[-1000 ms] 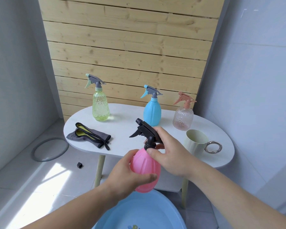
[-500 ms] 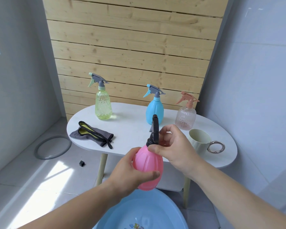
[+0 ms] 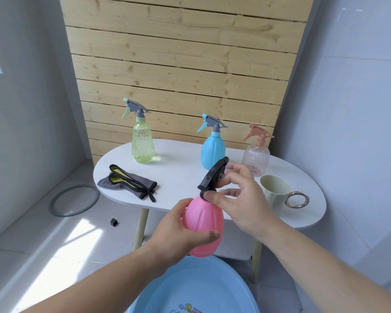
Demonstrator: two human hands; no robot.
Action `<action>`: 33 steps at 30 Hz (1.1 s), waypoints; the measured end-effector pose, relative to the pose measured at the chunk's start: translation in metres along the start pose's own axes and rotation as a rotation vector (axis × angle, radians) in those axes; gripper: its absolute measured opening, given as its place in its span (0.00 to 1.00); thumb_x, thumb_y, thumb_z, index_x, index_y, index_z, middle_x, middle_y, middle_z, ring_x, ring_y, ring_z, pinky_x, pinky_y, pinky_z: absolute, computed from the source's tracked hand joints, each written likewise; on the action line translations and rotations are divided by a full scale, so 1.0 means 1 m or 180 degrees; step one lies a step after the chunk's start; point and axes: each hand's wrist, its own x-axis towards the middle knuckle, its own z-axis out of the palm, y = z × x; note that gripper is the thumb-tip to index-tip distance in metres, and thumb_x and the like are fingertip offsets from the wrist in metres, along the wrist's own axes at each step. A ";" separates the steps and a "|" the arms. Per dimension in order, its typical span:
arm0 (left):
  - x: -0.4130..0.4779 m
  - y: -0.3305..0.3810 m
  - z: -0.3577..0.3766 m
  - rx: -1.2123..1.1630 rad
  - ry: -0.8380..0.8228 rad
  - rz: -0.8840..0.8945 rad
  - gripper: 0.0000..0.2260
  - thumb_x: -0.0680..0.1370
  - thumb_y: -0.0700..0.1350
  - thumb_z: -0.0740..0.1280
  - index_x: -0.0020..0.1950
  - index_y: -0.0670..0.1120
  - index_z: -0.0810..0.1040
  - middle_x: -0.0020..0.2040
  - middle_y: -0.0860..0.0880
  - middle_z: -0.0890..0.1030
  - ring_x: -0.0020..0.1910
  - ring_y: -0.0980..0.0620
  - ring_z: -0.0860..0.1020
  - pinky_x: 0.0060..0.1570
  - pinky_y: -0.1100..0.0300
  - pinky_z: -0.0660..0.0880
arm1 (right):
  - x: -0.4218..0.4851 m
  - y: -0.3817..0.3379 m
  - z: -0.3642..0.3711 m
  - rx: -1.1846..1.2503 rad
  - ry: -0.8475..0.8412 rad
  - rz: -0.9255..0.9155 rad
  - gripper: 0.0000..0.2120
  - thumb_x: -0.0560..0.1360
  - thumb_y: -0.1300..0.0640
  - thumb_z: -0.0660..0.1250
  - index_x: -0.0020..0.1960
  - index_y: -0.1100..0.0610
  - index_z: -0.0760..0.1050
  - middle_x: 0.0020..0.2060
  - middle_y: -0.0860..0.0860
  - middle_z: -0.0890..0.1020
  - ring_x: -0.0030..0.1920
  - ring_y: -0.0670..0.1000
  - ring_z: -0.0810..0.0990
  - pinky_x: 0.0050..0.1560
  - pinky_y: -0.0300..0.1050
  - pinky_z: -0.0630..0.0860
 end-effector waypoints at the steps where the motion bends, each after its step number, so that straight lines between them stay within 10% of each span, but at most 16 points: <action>1: 0.000 0.000 0.000 -0.0006 -0.0015 -0.0008 0.33 0.58 0.52 0.85 0.59 0.65 0.77 0.57 0.48 0.83 0.53 0.46 0.85 0.46 0.42 0.86 | 0.000 0.000 0.000 -0.0043 0.0039 -0.0077 0.10 0.66 0.53 0.80 0.40 0.51 0.79 0.59 0.43 0.77 0.55 0.44 0.80 0.57 0.45 0.78; 8: 0.000 0.002 -0.001 -0.0001 0.0010 -0.0103 0.33 0.58 0.52 0.85 0.59 0.65 0.77 0.56 0.48 0.83 0.52 0.44 0.86 0.48 0.38 0.85 | 0.000 0.008 0.000 0.0111 0.0367 0.0028 0.24 0.63 0.50 0.82 0.41 0.52 0.65 0.35 0.45 0.83 0.41 0.41 0.83 0.46 0.44 0.77; 13: 0.000 0.005 -0.004 -0.0033 0.0064 -0.0095 0.32 0.60 0.50 0.84 0.60 0.63 0.77 0.56 0.48 0.83 0.51 0.44 0.86 0.47 0.38 0.85 | 0.000 0.003 -0.005 0.0564 0.0118 -0.0070 0.15 0.76 0.47 0.68 0.60 0.49 0.72 0.44 0.51 0.87 0.44 0.52 0.86 0.52 0.50 0.80; 21: 0.001 0.004 -0.003 -0.0051 0.0042 -0.0128 0.33 0.61 0.49 0.85 0.62 0.62 0.77 0.56 0.48 0.83 0.52 0.43 0.86 0.47 0.39 0.85 | -0.002 -0.004 -0.006 0.1006 -0.0201 0.0181 0.20 0.80 0.42 0.57 0.52 0.52 0.84 0.51 0.54 0.86 0.54 0.58 0.84 0.61 0.61 0.77; 26: 0.000 0.003 -0.004 -0.0048 0.0023 -0.0116 0.32 0.61 0.49 0.85 0.61 0.63 0.77 0.56 0.48 0.83 0.52 0.43 0.86 0.47 0.39 0.85 | 0.002 -0.005 -0.009 0.1262 -0.0301 0.0155 0.38 0.68 0.31 0.70 0.52 0.68 0.79 0.50 0.65 0.82 0.51 0.59 0.81 0.64 0.61 0.76; 30: 0.001 0.003 -0.002 -0.0004 0.0013 -0.0128 0.31 0.60 0.51 0.85 0.59 0.65 0.78 0.56 0.48 0.84 0.52 0.44 0.86 0.47 0.38 0.85 | 0.003 -0.009 -0.009 0.1465 -0.0630 0.0298 0.16 0.70 0.38 0.71 0.36 0.50 0.84 0.61 0.59 0.80 0.64 0.55 0.78 0.69 0.57 0.71; 33: 0.001 0.003 -0.003 0.0027 -0.0031 -0.0142 0.30 0.60 0.51 0.85 0.58 0.66 0.78 0.56 0.48 0.84 0.52 0.44 0.86 0.48 0.37 0.84 | 0.005 -0.006 -0.013 0.1995 -0.0897 0.0554 0.23 0.75 0.39 0.67 0.31 0.56 0.73 0.41 0.63 0.73 0.49 0.56 0.71 0.56 0.50 0.70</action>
